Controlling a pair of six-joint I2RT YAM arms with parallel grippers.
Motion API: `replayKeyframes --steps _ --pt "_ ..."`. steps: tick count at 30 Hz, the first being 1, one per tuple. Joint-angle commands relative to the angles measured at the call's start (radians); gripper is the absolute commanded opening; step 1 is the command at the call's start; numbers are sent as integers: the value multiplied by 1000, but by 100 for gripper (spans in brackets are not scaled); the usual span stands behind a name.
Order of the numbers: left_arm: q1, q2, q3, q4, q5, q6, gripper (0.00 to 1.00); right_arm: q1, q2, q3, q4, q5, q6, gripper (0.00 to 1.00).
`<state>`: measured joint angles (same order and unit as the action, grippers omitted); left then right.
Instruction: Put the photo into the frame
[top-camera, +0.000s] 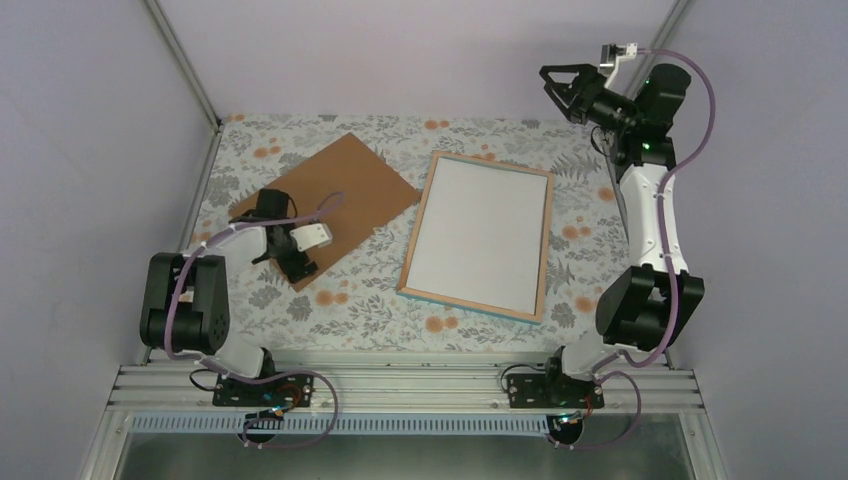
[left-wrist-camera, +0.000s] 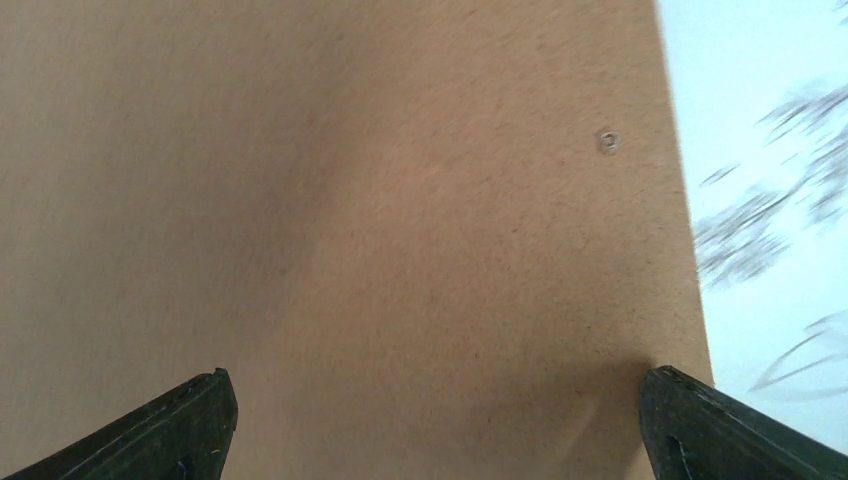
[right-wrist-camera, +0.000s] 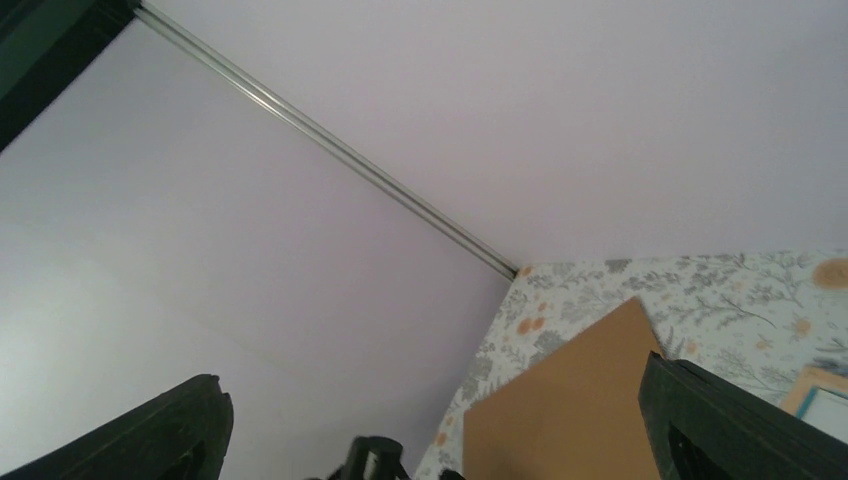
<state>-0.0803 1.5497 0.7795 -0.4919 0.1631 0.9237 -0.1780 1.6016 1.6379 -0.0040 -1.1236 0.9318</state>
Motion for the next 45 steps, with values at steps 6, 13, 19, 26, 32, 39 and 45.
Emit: replayKeyframes --steps 6,13,19,26,32,39,45 --pt "255 19 60 -83 -287 267 100 29 -30 -161 -77 17 -436 100" --pt "183 262 534 -223 -4 -24 100 226 4 -246 -296 190 -796 100" --pt "82 614 1014 -284 159 -244 100 302 102 -268 -394 248 -915 99" --pt "-45 982 1573 -381 179 -387 100 361 222 -235 -451 245 -908 96" --pt "-42 1185 1857 -407 224 -507 100 444 282 -231 -381 262 -850 95" --pt "-25 1182 1731 -420 401 -574 100 498 359 -184 -401 261 -850 95" --pt "-25 988 1397 -428 521 -481 88 539 436 -123 -407 248 -797 97"
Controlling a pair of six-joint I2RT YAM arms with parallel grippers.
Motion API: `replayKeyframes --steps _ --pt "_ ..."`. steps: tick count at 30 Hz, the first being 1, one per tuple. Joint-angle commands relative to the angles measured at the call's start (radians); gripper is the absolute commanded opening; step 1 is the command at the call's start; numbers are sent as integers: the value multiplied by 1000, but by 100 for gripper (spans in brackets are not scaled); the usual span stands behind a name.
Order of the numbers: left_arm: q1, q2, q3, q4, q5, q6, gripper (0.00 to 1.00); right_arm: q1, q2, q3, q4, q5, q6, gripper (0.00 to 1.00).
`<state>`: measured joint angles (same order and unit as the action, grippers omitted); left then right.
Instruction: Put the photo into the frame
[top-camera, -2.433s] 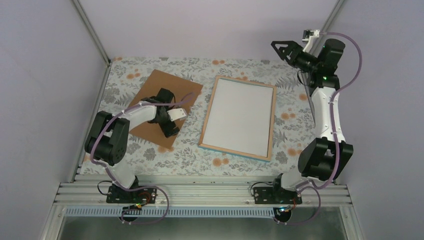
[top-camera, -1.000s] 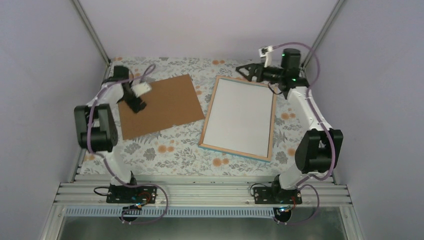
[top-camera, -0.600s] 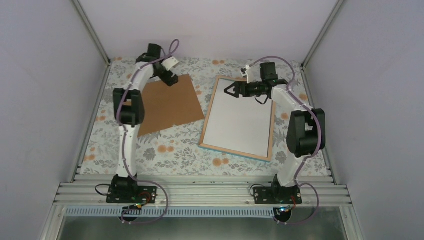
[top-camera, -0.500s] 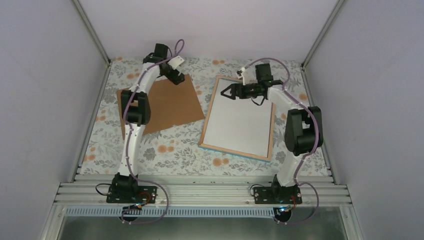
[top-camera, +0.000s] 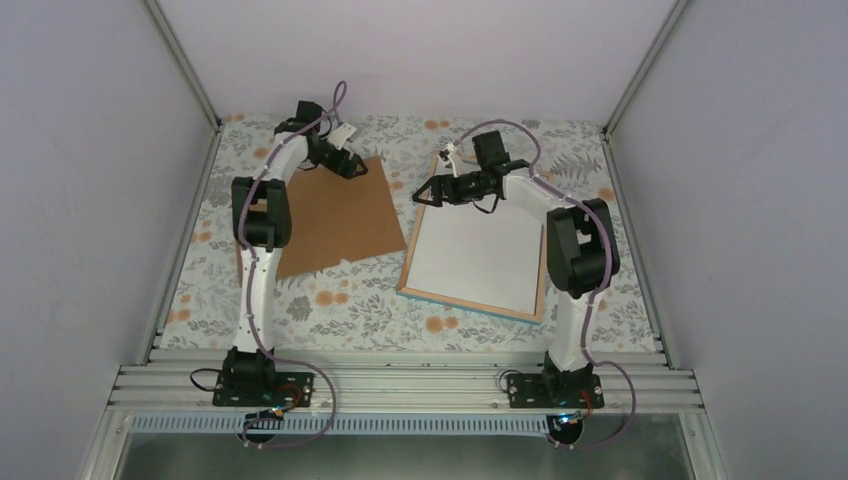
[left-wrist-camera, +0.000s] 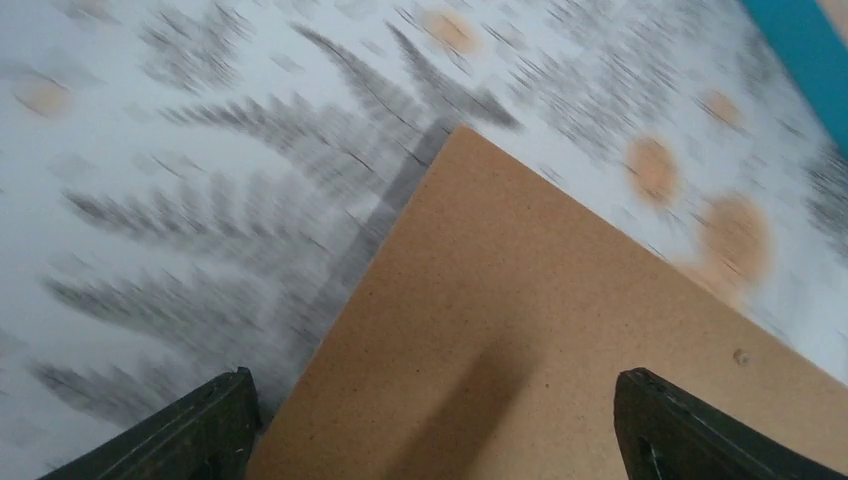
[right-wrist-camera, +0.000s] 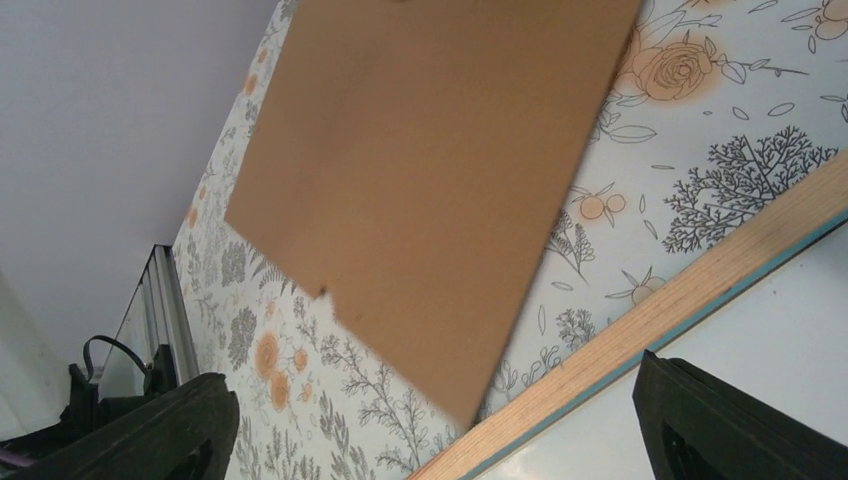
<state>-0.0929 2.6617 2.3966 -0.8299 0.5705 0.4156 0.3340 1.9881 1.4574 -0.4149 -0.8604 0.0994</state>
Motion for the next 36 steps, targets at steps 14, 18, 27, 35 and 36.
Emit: replayKeyframes --steps 14,18,27,35,36 --pt "160 -646 -762 176 -7 -144 97 175 202 183 12 42 291 100" --pt "324 -816 -949 135 -88 -115 98 224 234 194 23 90 360 100" --pt "661 -866 -1125 45 -124 35 98 263 333 254 -19 205 484 100" --pt "742 -791 -1180 69 -148 115 96 285 376 256 -29 238 529 100" --pt "742 -779 -1185 72 -143 118 95 288 383 255 -29 232 530 100"
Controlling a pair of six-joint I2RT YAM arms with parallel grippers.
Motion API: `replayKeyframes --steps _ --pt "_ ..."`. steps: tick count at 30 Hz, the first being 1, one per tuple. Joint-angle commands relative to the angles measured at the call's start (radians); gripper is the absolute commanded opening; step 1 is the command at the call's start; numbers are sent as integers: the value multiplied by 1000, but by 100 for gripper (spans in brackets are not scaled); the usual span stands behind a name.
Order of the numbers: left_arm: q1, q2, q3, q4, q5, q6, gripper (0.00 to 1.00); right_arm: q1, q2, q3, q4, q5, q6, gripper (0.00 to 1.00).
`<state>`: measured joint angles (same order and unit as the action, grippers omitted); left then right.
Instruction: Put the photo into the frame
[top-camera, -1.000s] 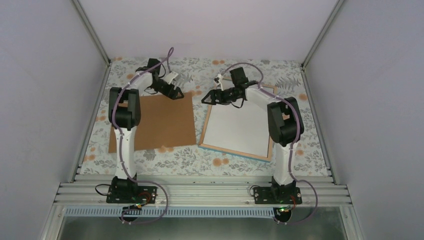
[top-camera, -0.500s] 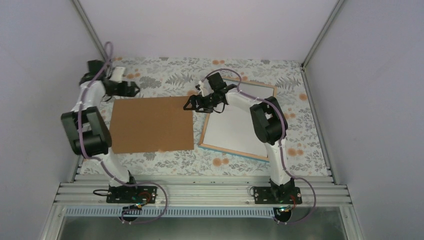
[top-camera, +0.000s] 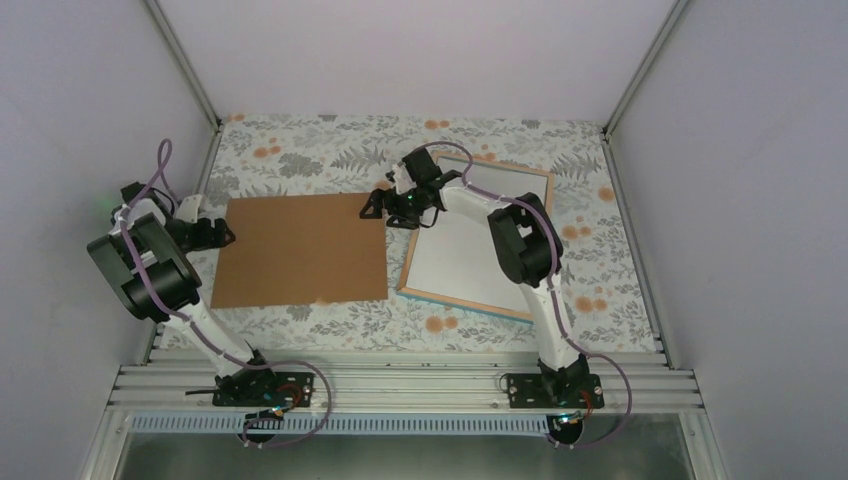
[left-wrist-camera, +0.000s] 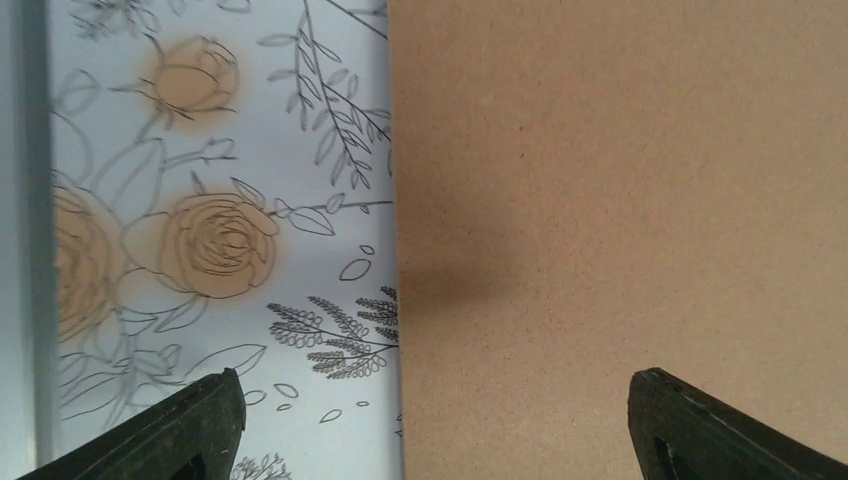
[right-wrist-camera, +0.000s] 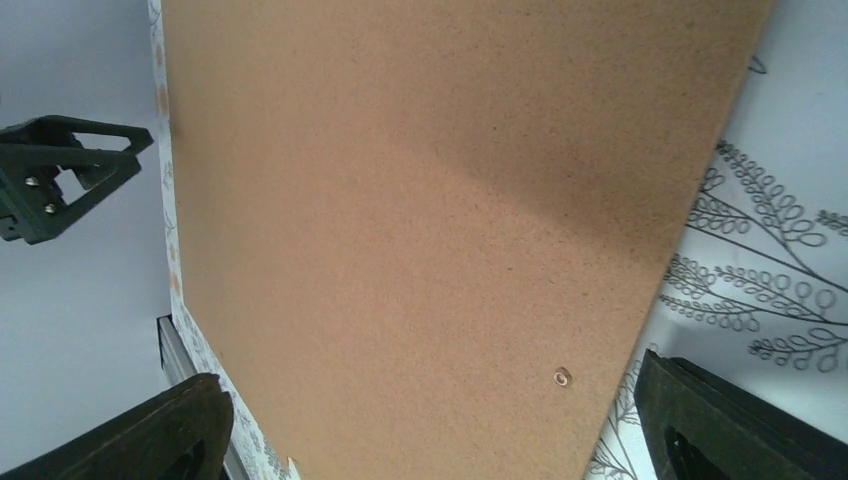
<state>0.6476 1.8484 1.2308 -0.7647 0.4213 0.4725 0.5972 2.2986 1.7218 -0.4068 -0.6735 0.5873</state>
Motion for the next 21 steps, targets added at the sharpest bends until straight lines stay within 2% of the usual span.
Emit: replayKeyframes --steps 1,4,10,15,21 --pt "1 43 -26 13 9 62 95 26 77 -12 -35 44 47 100" --pt "1 70 -43 29 11 56 93 31 90 -10 -35 63 50 100" --pt "-31 122 -85 23 66 62 87 30 123 18 -17 -15 46 100" --pt "-49 131 -97 0 133 79 80 31 78 38 115 -163 61 95" --pt "-54 137 -73 -5 145 72 77 32 2 37 292 -313 153 92"
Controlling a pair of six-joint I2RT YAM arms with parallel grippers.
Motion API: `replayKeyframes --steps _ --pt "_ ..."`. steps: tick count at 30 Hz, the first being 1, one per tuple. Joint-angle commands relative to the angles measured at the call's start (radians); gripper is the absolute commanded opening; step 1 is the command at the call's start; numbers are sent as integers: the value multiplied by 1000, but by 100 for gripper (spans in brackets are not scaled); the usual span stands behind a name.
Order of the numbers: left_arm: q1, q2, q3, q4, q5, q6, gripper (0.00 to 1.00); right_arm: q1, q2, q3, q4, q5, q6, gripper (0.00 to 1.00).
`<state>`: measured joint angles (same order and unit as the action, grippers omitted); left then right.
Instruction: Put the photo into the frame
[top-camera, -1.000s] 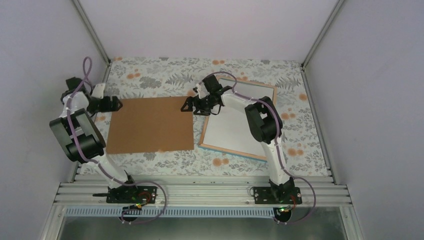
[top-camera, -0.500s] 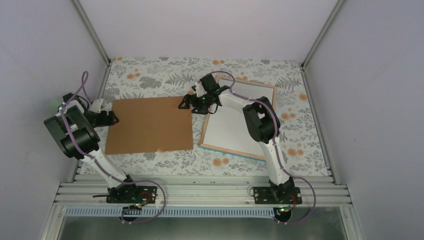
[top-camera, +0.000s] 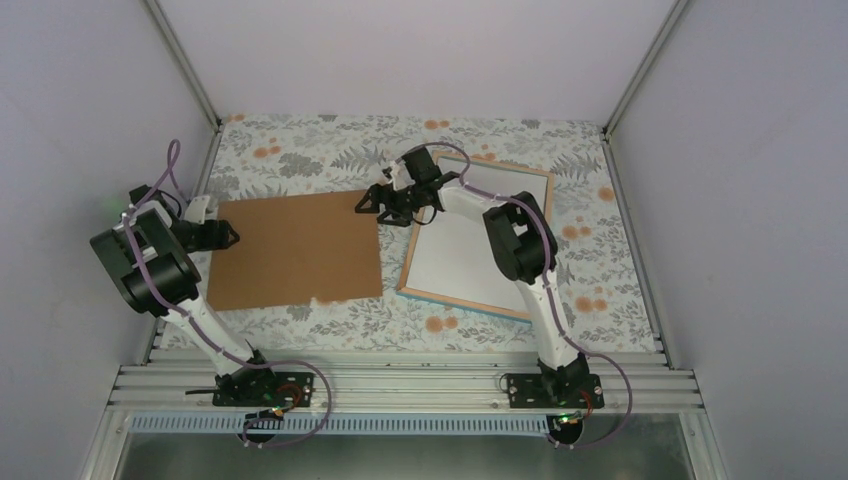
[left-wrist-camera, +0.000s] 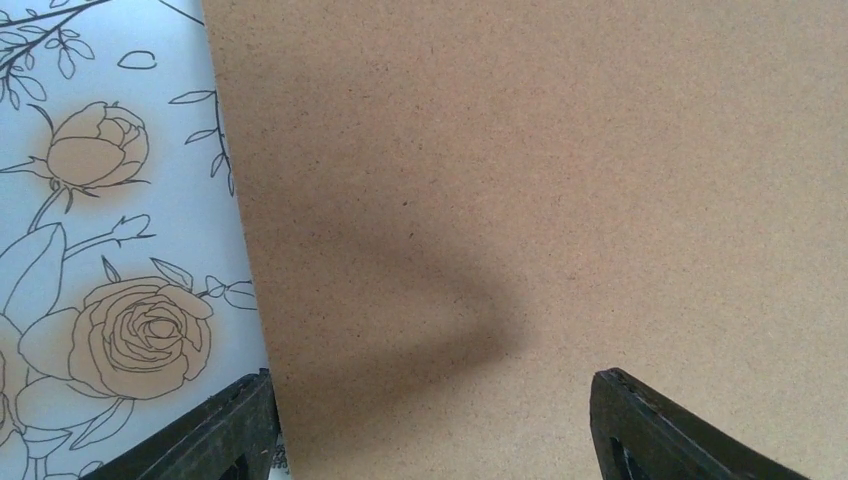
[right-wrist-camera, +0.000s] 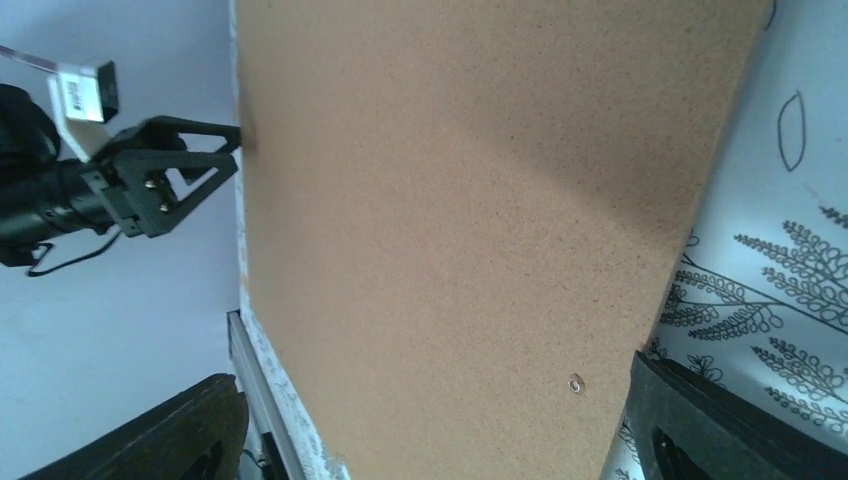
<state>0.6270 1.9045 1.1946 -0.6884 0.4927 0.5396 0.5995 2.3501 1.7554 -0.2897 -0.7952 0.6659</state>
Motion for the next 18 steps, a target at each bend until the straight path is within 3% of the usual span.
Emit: replayKeyframes --steps 1,8,13,18 --pt "-33 83 -31 -83 78 3 77 29 -61 2 203 -217 90 92" --pt "-110 52 15 -129 106 34 74 27 -186 -16 320 -294 130 91" --pt "-221 32 37 -142 149 24 74 -15 -289 -126 217 -279 45 91" --pt "-325 36 36 -125 203 -23 74 -167 -377 -282 86 -214 -89 91"
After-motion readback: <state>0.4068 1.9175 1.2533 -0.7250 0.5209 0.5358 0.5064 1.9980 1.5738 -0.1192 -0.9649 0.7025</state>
